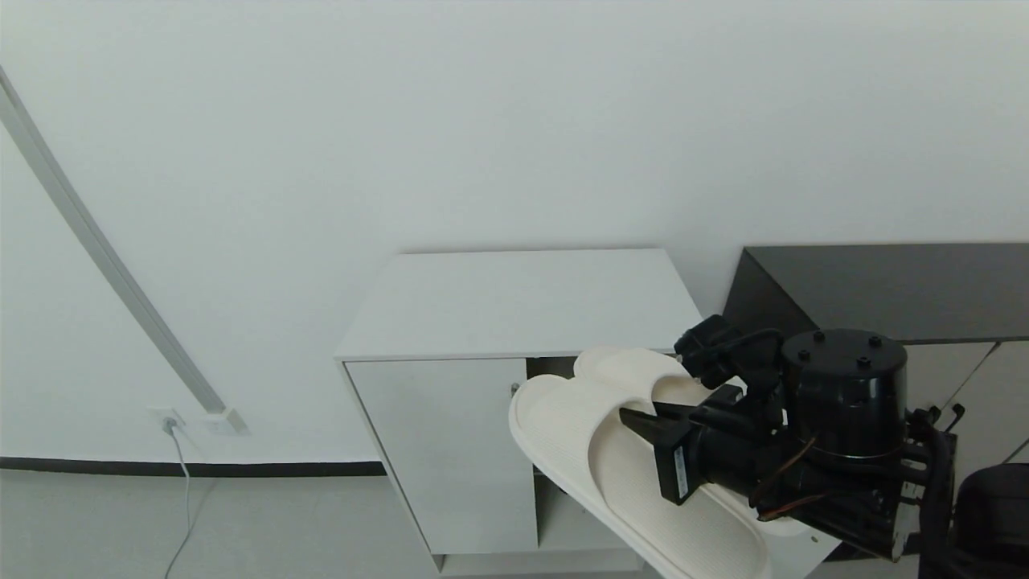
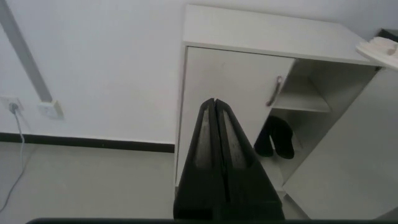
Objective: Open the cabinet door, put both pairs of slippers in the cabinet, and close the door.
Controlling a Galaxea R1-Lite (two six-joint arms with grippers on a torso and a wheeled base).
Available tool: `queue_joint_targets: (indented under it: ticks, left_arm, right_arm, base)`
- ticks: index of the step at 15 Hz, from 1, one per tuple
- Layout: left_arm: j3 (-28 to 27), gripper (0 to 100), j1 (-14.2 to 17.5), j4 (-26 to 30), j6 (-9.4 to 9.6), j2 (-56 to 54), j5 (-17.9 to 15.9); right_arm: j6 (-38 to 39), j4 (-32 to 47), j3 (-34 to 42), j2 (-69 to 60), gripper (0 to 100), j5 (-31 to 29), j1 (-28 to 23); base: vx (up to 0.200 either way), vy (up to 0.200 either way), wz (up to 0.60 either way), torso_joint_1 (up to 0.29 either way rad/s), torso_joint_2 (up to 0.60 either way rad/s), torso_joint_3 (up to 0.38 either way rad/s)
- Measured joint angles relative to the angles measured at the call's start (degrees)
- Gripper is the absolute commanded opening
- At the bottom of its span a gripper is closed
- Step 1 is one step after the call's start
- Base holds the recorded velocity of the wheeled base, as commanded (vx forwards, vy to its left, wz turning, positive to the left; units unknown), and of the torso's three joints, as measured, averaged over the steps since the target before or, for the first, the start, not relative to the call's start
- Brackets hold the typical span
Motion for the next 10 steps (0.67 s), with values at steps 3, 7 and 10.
queue_joint_targets:
  ticks: [3,7,10]
  left_arm:
    - [0.0,0,0.0,0.0,-0.10,0.0,0.0]
    - [0.0,0,0.0,0.0,-0.11,0.0,0.0]
    - [0.0,0,0.0,0.0,-0.11,0.0,0.0]
  right_arm:
    - [0.0,0.0,0.3,0.0,0,0.1,0.1]
    - [0.4,-0.6,0.4,-0.1,0,0.0,0.0]
    - [0.2,-4.5,1.2,0.1,0,0.0,-0.3]
  base:
    - [0.000,0.000,0.00,0.000,0.00,0.000]
    - [0.000,0.000,0.00,0.000,0.00,0.000]
    - [0.000,0.000,0.00,0.000,0.00,0.000]
